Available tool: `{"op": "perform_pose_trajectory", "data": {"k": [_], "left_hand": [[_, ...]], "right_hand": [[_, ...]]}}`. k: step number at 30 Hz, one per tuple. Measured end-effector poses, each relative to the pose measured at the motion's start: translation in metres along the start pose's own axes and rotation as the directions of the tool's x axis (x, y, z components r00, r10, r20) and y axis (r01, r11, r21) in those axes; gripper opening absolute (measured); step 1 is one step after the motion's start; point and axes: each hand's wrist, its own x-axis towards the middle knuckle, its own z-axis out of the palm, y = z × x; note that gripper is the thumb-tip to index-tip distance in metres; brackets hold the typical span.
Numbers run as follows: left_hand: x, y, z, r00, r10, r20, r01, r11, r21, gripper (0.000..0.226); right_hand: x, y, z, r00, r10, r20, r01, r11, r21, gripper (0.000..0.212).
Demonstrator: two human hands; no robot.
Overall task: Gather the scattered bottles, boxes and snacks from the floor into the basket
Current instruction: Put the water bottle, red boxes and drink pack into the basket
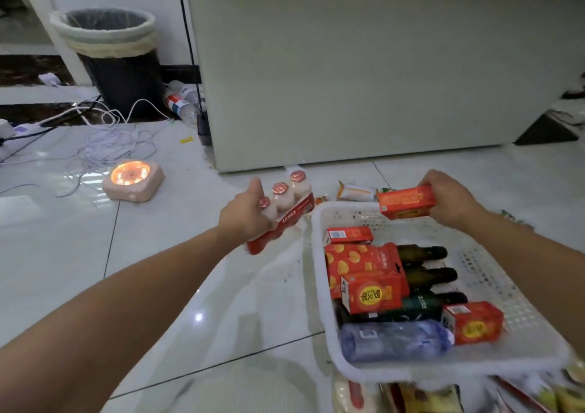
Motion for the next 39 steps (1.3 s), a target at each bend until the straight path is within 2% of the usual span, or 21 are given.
{"op": "perform_pose_trajectory", "data": {"k": [2, 5, 6, 7, 10, 14, 15, 17, 19, 21, 23, 26, 29, 32, 35, 37, 39], "left_hand": [[0.005, 0.036, 0.006, 0.995, 0.093, 0.028, -0.091, 0.994, -0.056, 0.052], [0.005, 0.083, 0.025, 0.967, 0.206, 0.152, -0.182, 0.971, -0.156, 0.053], [0.003, 0.094, 0.034, 0.953, 0.23, 0.2, -0.195, 0.964, -0.18, 0.052], [0.002, 0.105, 0.043, 0.938, 0.247, 0.242, -0.204, 0.96, -0.192, 0.05], [-0.001, 0.125, 0.073, 0.899, 0.265, 0.349, -0.202, 0.957, -0.207, 0.047], [0.002, 0.131, 0.107, 0.828, 0.251, 0.502, -0.174, 0.965, -0.197, 0.042], [0.003, 0.132, 0.112, 0.816, 0.255, 0.519, -0.188, 0.966, -0.179, 0.04], [0.009, 0.136, 0.116, 0.826, 0.264, 0.497, -0.262, 0.962, -0.076, 0.036], [0.021, 0.137, 0.116, 0.844, 0.267, 0.465, -0.354, 0.929, 0.108, 0.047], [0.031, 0.134, 0.114, 0.851, 0.263, 0.456, -0.393, 0.893, 0.219, 0.057], [0.04, 0.131, 0.113, 0.857, 0.26, 0.445, -0.437, 0.824, 0.361, 0.064], [0.042, 0.13, 0.116, 0.869, 0.243, 0.431, -0.463, 0.707, 0.535, 0.07], [0.033, 0.139, 0.12, 0.899, 0.251, 0.359, -0.426, 0.691, 0.584, 0.073], [0.024, 0.151, 0.123, 0.892, 0.366, 0.263, -0.444, 0.614, 0.653, 0.074], [0.03, 0.164, 0.123, 0.835, 0.526, 0.161, -0.476, 0.545, 0.69, 0.074], [0.04, 0.17, 0.122, 0.815, 0.569, 0.104, -0.464, 0.535, 0.706, 0.073], [0.047, 0.179, 0.116, 0.832, 0.553, 0.045, -0.423, 0.579, 0.697, 0.072]], "right_hand": [[-0.009, 0.042, -0.002, 0.997, 0.058, 0.058, -0.056, 0.997, -0.044, 0.036], [-0.019, 0.093, 0.002, 0.981, 0.109, 0.158, -0.1, 0.993, -0.062, 0.046], [-0.023, 0.102, 0.003, 0.981, 0.108, 0.161, -0.103, 0.994, -0.043, 0.039], [-0.026, 0.11, 0.004, 0.982, 0.1, 0.159, -0.099, 0.995, -0.013, 0.03], [-0.022, 0.125, 0.014, 0.988, 0.059, 0.14, -0.063, 0.998, 0.025, 0.029], [-0.004, 0.133, 0.041, 0.987, -0.084, 0.14, 0.049, 0.97, 0.238, 0.04], [0.0, 0.137, 0.048, 0.985, -0.106, 0.136, 0.071, 0.968, 0.242, 0.046], [0.007, 0.147, 0.056, 0.981, -0.118, 0.156, 0.097, 0.986, 0.134, 0.07], [0.01, 0.164, 0.062, 0.977, -0.133, 0.164, 0.139, 0.99, -0.025, 0.088], [0.009, 0.184, 0.069, 0.971, -0.156, 0.183, 0.192, 0.961, -0.2, 0.095], [0.004, 0.201, 0.076, 0.971, -0.125, 0.205, 0.187, 0.93, -0.318, 0.09], [-0.007, 0.216, 0.075, 0.986, -0.003, 0.164, 0.049, 0.958, -0.281, 0.078], [-0.026, 0.217, 0.07, 0.99, 0.125, 0.061, -0.112, 0.976, -0.189, 0.069], [-0.051, 0.206, 0.073, 0.97, 0.235, 0.056, -0.228, 0.968, -0.109, 0.063], [-0.055, 0.212, 0.072, 0.946, 0.319, 0.063, -0.31, 0.943, -0.122, 0.063], [-0.043, 0.221, 0.061, 0.941, 0.334, 0.047, -0.325, 0.936, -0.137, 0.063], [-0.037, 0.222, 0.044, 0.912, 0.41, -0.025, -0.411, 0.91, -0.053, 0.062]]}}
